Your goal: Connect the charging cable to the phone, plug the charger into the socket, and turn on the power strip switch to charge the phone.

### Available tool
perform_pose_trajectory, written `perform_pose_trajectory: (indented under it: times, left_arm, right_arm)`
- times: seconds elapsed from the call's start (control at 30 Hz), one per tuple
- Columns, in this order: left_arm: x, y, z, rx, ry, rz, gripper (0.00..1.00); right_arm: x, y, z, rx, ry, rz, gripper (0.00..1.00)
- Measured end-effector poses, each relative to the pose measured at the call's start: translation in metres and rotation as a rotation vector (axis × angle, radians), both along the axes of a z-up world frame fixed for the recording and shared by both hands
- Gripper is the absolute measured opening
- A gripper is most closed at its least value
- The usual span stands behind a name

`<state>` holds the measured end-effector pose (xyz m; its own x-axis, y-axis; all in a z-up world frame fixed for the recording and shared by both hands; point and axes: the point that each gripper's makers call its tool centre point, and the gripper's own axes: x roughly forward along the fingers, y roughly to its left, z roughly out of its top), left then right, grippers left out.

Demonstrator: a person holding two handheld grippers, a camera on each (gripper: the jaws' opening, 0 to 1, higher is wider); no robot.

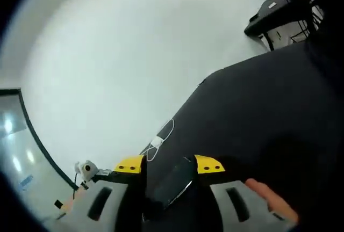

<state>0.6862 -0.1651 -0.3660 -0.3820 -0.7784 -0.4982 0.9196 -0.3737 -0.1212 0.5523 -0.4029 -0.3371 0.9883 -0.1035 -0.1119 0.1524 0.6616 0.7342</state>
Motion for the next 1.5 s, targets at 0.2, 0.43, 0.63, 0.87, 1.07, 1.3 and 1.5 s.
perform_pose_trajectory:
  times: [0.2,0.43,0.63,0.87,1.07,1.3,1.5]
  left_arm:
    - [0.002,-0.002,-0.020,0.097,-0.036,-0.105,0.43]
    - [0.020,-0.011,-0.031,0.109,-0.051,-0.110,0.37]
    - [0.021,-0.018,-0.039,0.113,-0.050,-0.129,0.32]
    - [0.021,-0.014,-0.044,0.127,-0.082,-0.141,0.23]
    - [0.021,-0.019,-0.037,0.108,-0.065,-0.120,0.14]
    - [0.015,-0.019,-0.039,0.124,-0.070,-0.134,0.14]
    - [0.015,-0.018,-0.039,0.126,-0.073,-0.131,0.14]
  right_arm:
    - [0.003,0.013,0.012,0.124,-0.101,0.044,0.28]
    - [0.010,0.025,0.018,0.040,-0.131,0.094,0.27]
    - [0.013,0.022,0.011,-0.010,-0.126,0.104,0.27]
    - [0.010,0.042,0.017,-0.370,-0.146,0.281,0.40]
    - [-0.002,0.077,0.016,-0.601,-0.131,0.503,0.65]
    - [-0.026,0.092,0.004,-0.733,-0.018,0.711,0.73]
    - [-0.041,0.087,-0.002,-0.808,0.071,0.811,0.73]
